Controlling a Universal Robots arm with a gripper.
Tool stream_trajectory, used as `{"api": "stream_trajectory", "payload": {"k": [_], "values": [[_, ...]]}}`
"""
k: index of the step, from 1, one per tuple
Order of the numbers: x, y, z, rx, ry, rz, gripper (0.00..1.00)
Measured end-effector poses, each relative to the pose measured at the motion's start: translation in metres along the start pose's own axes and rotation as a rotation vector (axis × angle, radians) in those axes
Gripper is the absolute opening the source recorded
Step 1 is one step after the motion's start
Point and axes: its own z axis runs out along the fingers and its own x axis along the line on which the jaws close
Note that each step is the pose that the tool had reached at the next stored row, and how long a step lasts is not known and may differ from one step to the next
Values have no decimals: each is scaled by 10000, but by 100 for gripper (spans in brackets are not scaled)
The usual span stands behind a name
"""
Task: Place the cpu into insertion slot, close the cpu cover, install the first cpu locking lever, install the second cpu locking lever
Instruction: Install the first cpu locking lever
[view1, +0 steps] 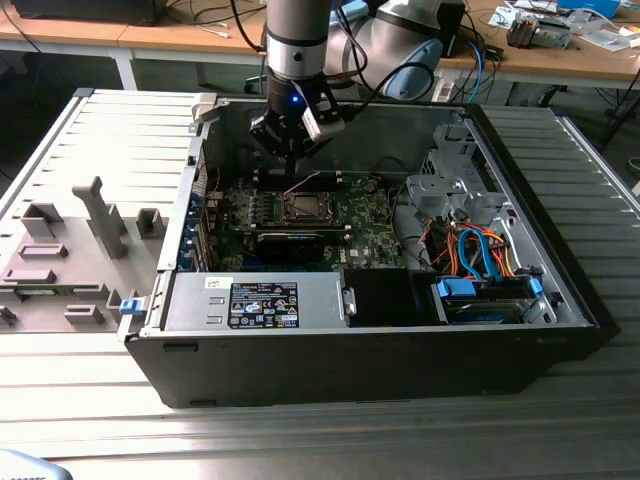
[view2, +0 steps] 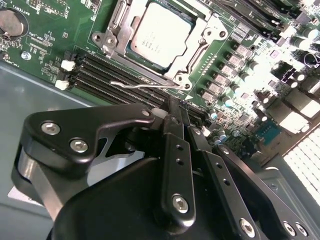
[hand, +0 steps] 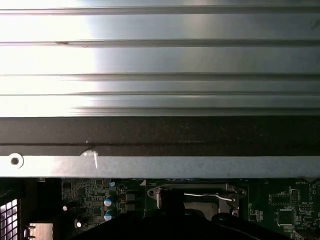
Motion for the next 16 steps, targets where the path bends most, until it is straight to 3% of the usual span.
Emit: {"api": "stream_trajectory", "payload": {"k": [10, 16], "values": [[-2, 0, 106, 0, 1, 3, 11], [-23, 33, 161, -1, -1, 7, 11]]}}
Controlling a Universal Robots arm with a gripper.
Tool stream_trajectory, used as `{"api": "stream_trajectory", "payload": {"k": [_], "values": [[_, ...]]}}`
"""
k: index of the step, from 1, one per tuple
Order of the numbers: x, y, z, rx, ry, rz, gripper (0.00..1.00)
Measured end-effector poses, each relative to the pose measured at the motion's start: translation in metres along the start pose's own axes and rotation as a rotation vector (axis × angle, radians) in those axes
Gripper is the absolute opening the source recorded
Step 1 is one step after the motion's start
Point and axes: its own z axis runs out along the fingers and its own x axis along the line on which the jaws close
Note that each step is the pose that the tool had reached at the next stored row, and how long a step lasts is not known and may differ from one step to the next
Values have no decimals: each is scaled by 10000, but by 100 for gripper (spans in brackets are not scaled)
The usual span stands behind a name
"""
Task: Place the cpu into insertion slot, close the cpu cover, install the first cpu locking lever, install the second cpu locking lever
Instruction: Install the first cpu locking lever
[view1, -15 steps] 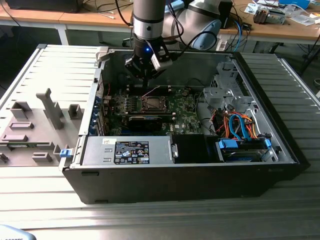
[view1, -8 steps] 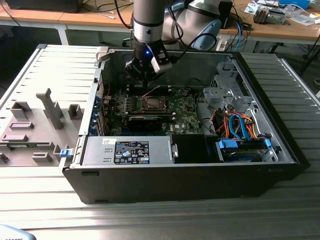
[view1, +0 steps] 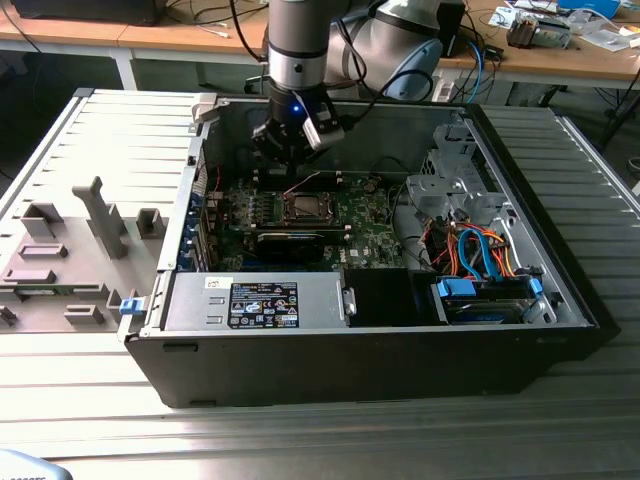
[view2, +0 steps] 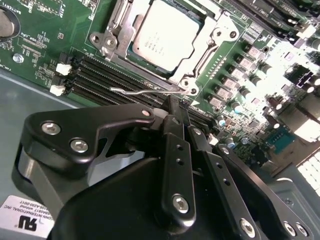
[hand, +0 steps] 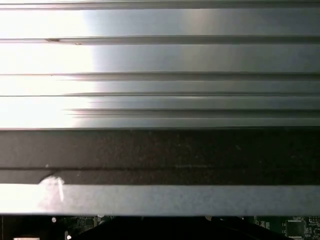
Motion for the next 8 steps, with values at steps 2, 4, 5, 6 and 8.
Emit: {"api": "stream_trajectory", "payload": {"k": [2, 4, 5, 6, 8], "values": [[-1, 4, 12, 4, 3, -79, 11], [-1, 13, 26, 7, 6, -238, 11], [-2, 19, 32, 8, 6, -296, 11], [-4, 28, 39, 9, 7, -360, 11], [-17, 40, 54, 9, 7, -441, 11]]}}
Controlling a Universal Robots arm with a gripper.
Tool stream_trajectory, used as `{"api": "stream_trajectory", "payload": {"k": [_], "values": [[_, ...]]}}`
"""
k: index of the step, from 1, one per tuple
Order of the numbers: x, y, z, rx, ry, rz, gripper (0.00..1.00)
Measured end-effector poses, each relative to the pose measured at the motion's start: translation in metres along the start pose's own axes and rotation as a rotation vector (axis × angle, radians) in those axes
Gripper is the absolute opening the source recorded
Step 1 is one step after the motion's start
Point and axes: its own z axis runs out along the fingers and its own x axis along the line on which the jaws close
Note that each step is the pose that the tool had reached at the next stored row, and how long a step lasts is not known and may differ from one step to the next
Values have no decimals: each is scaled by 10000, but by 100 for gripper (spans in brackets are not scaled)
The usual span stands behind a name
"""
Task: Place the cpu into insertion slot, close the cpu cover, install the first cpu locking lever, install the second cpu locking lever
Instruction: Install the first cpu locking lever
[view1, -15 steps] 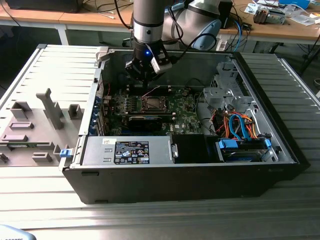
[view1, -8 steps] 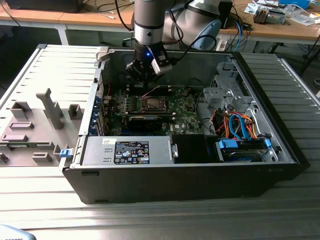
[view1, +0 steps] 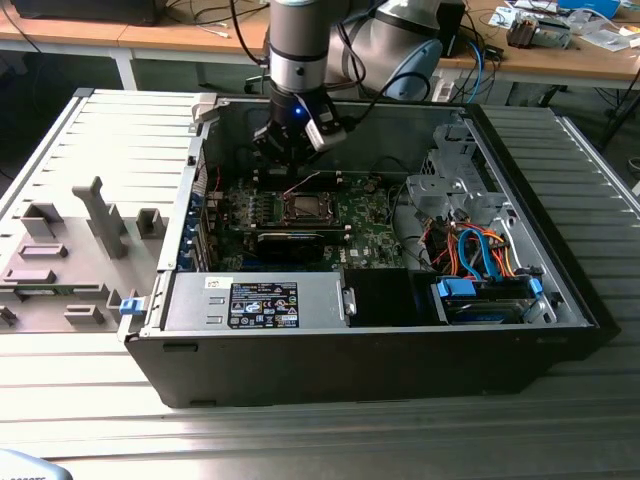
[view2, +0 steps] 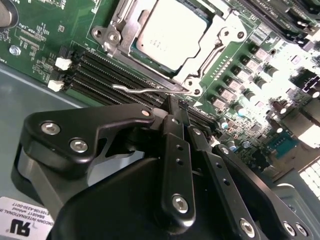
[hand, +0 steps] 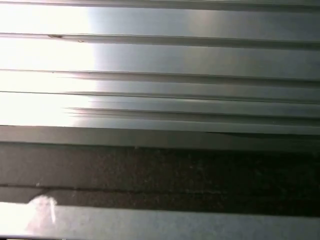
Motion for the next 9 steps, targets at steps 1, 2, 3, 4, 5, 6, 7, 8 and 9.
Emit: {"api": "stream_trajectory", "payload": {"k": [1, 2, 3, 4, 5, 6, 7, 8, 9], "values": [[-7, 3, 6, 0, 0, -16, 11], [-13, 5, 11, 1, 1, -32, 11], [-21, 5, 17, 2, 2, -50, 11], [-28, 5, 23, 3, 3, -65, 11], [-34, 5, 30, 3, 2, -80, 11], [-43, 4, 38, 3, 3, -97, 11], [-51, 4, 46, 3, 3, -116, 11], [-59, 4, 52, 4, 4, -134, 11], [-69, 3, 59, 4, 5, -152, 11]]}}
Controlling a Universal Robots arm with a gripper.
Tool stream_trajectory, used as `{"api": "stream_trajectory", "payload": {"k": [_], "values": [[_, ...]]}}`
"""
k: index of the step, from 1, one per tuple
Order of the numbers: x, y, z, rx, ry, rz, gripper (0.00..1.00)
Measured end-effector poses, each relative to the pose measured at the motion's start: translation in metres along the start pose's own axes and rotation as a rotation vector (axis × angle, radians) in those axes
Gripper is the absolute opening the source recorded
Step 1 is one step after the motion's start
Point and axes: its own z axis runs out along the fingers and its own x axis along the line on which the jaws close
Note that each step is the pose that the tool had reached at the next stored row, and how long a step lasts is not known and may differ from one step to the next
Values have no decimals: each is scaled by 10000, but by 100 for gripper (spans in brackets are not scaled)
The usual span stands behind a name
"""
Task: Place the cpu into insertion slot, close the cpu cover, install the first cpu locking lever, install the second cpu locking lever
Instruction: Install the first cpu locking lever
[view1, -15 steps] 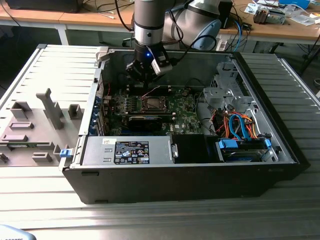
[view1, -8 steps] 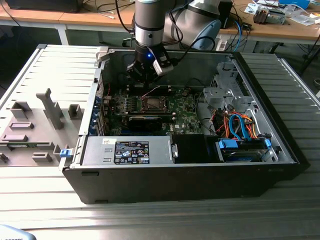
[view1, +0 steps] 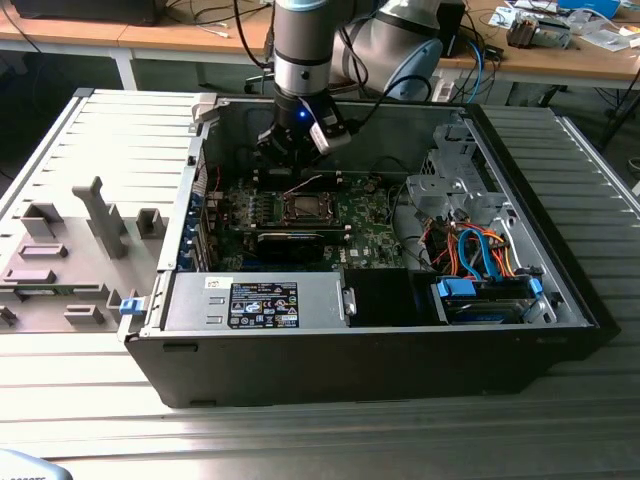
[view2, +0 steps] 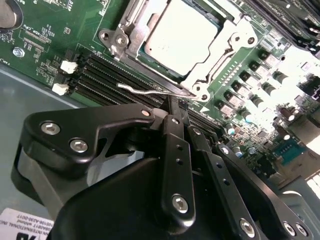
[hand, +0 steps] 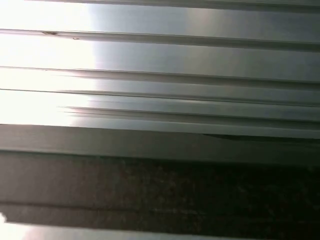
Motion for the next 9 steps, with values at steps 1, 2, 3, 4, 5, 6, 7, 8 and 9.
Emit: {"api": "stream_trajectory", "payload": {"k": [1, 2, 3, 4, 5, 6, 7, 8, 9], "values": [[-9, -1, 7, 0, 1, -16, 11], [-35, -3, 23, 2, 5, -49, 11], [-48, -3, 32, 1, 6, -61, 11], [-60, -4, 40, 2, 8, -70, 11], [-76, -5, 47, 2, 11, -80, 11], [-91, -6, 53, 1, 14, -88, 11], [-112, -7, 61, 1, 19, -97, 11], [-130, -9, 67, 0, 23, -105, 11], [-152, -10, 75, 1, 29, -113, 11]]}}
